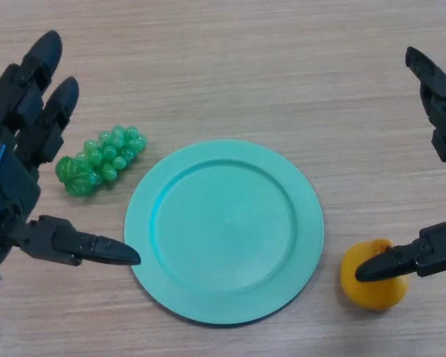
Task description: Pick up the yellow pear and place it on the plate
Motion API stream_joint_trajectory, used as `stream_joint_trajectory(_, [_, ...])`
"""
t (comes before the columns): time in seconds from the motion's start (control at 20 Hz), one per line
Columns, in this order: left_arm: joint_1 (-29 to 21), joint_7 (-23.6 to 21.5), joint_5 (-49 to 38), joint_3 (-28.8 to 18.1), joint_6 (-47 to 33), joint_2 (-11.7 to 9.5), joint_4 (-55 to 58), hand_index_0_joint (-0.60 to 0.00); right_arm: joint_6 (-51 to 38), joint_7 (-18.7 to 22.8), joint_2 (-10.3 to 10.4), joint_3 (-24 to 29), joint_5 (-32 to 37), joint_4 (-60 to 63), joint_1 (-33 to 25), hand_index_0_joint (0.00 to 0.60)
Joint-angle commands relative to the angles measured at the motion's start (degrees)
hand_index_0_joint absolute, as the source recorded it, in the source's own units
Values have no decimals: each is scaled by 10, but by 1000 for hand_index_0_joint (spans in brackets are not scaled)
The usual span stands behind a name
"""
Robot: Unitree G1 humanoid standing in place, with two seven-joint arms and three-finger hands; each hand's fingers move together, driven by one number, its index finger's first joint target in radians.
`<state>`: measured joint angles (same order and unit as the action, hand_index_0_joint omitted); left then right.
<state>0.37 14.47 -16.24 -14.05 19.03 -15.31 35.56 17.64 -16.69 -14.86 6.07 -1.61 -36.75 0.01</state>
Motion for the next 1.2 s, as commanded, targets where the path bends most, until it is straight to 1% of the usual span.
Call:
stream_joint_trajectory(0.05, [-12,-4,11,-23,-92,-20,26,0,-83,9,-13,42,4,-39,-15,0])
stream_joint_trajectory(0.15, [-16,18,39,-14,-73,-26,29,0,-75,10,-12,46,13,-51,-13,0])
stream_joint_trajectory(0.25, [-25,16,13,-24,-26,-28,46,0,-65,10,-9,50,29,-61,-6,0])
stream_joint_trajectory(0.3, [-22,17,16,-21,-28,-27,47,0,-67,13,-9,47,27,-58,-7,0])
stream_joint_trajectory(0.4, [-9,28,36,-14,-57,-19,44,0,-71,9,-9,49,26,-57,-2,0])
stream_joint_trajectory(0.5, [-10,11,20,-20,-61,-14,47,0,-82,3,-9,59,28,-50,5,0])
stream_joint_trajectory(0.55, [-11,4,16,-20,-62,-16,46,0,-98,1,-8,67,27,-38,12,0])
stream_joint_trajectory(0.6, [-8,14,30,-15,-68,-19,43,0,-115,-1,-5,73,31,-25,21,0])
stream_joint_trajectory(0.65, [-9,17,34,-12,-70,-17,40,0,-145,-2,-3,78,29,-4,31,0])
stream_joint_trajectory(0.7, [-9,10,23,-16,-70,-14,40,0,-174,-1,0,80,22,24,39,0])
stream_joint_trajectory(0.8, [-5,13,20,-22,-65,-18,44,0,-234,10,0,89,11,89,47,0])
stream_joint_trajectory(0.85, [-4,19,21,-27,-63,-19,45,0,-273,17,-3,90,-8,130,48,0])
stream_joint_trajectory(0.95, [-4,15,11,-37,-63,-18,43,0,-325,20,-7,94,-5,191,51,0])
stream_joint_trajectory(1.05, [-9,0,16,-30,-73,-18,40,0,-347,24,-15,92,12,248,39,0])
stream_joint_trajectory(1.2, [-9,-1,31,-22,-52,-19,59,0,-383,31,-29,90,15,323,21,0])
